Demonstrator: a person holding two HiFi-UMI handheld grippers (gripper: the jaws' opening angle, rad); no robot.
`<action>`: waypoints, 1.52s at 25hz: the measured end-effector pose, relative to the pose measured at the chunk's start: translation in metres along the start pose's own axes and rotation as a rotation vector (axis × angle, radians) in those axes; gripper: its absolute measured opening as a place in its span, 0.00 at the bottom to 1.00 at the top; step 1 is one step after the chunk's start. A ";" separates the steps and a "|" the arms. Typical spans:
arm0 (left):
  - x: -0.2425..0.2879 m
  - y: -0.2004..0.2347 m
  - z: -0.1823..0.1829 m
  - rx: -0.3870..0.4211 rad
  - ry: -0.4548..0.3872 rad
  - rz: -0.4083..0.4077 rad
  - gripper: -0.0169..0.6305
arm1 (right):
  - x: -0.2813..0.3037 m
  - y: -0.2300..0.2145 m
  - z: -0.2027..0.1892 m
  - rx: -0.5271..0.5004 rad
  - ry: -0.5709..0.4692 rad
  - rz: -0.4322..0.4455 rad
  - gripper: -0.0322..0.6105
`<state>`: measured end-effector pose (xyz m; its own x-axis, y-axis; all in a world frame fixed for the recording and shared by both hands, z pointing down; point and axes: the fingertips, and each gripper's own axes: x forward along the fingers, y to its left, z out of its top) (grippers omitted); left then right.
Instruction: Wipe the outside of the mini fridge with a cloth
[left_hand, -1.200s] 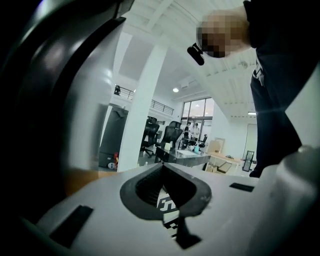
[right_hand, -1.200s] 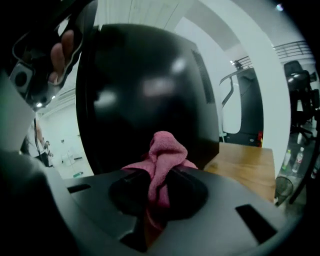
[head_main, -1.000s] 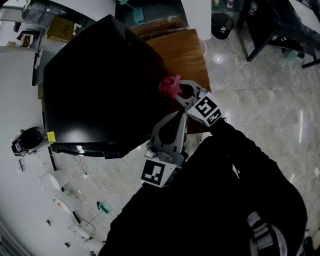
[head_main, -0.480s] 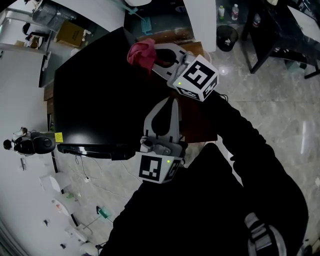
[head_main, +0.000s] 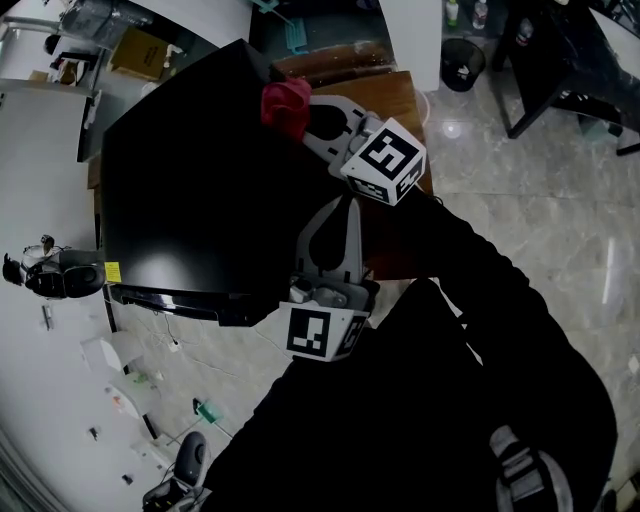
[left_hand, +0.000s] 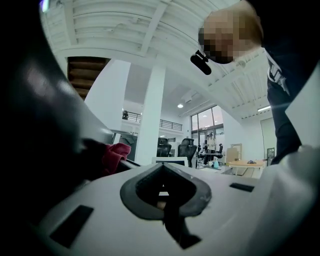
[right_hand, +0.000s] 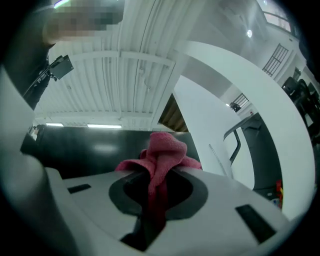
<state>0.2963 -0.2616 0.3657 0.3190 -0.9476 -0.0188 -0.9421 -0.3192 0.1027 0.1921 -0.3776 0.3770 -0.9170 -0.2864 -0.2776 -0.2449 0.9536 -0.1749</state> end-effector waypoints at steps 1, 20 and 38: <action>0.001 0.001 -0.009 0.006 0.014 0.006 0.03 | -0.004 -0.003 -0.011 0.013 0.015 -0.007 0.13; 0.027 0.034 -0.168 -0.076 0.280 0.073 0.03 | -0.061 -0.060 -0.243 0.166 0.328 -0.165 0.13; 0.023 0.034 -0.236 -0.090 0.373 0.031 0.03 | -0.089 -0.092 -0.366 -0.085 0.712 -0.124 0.13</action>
<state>0.2964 -0.2905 0.6040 0.3222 -0.8809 0.3467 -0.9442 -0.2725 0.1850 0.1807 -0.4058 0.7628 -0.8565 -0.2908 0.4264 -0.3573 0.9303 -0.0833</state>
